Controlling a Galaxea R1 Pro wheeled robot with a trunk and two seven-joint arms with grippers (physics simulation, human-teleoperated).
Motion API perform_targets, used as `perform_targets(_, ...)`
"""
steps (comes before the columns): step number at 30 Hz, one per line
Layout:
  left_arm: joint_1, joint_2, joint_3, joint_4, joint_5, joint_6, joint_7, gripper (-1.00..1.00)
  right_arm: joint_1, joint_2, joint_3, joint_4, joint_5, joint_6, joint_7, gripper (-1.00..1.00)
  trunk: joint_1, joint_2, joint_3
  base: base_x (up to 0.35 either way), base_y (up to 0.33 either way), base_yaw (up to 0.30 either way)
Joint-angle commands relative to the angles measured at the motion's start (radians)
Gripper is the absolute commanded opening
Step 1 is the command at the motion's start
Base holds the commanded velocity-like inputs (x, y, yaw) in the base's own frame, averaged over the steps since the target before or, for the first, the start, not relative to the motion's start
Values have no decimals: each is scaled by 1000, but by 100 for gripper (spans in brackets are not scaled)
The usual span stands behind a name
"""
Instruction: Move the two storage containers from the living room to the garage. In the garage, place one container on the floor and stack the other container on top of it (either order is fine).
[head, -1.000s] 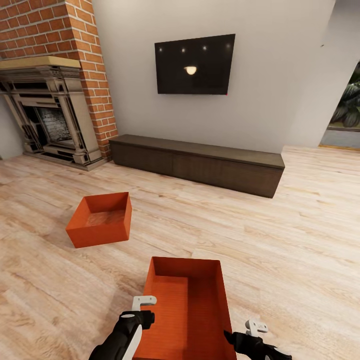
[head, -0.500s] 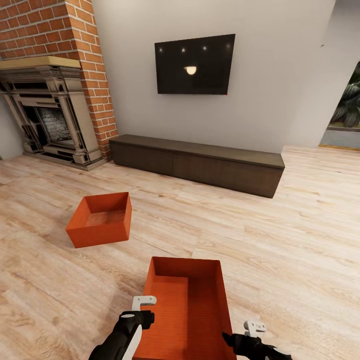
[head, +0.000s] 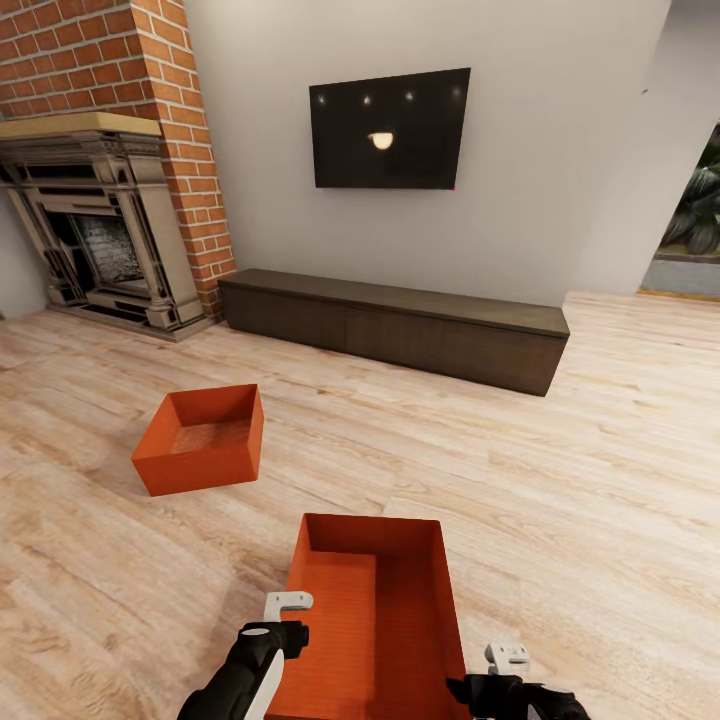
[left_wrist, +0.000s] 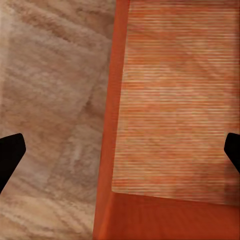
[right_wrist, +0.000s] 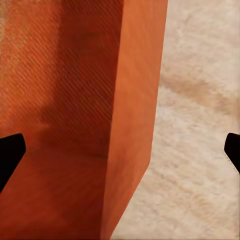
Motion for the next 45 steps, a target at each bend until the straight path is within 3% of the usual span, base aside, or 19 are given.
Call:
perform_targets(1, 0, 0, -3, -1, 3, 6, 7, 100, 0, 0, 1, -4, -7, 8, 2, 100, 0, 0, -1, 0, 0, 0)
perform_targets(7, 0, -1, -4, -1, 3, 19, 7, 100, 0, 0, 0, -13, -3, 8, 3, 100, 0, 0, -1, 0, 0, 0)
perform_targets(14, 0, -1, -5, -3, 3, 119, 5, 100, 0, 0, 0, -14, -2, 8, 3, 100, 0, 0, -1, 0, 0, 0)
perform_targets(20, 0, 0, -5, -2, 2, 151, 4, 100, 0, 0, 0, -14, -2, 7, 2, 100, 0, 0, -1, 0, 0, 0)
perform_targets(45, -1, 34, -3, 164, 6, 127, -25, 100, 0, 0, 0, -13, -2, 6, 2, 100, 0, 0, -1, 0, 0, 0)
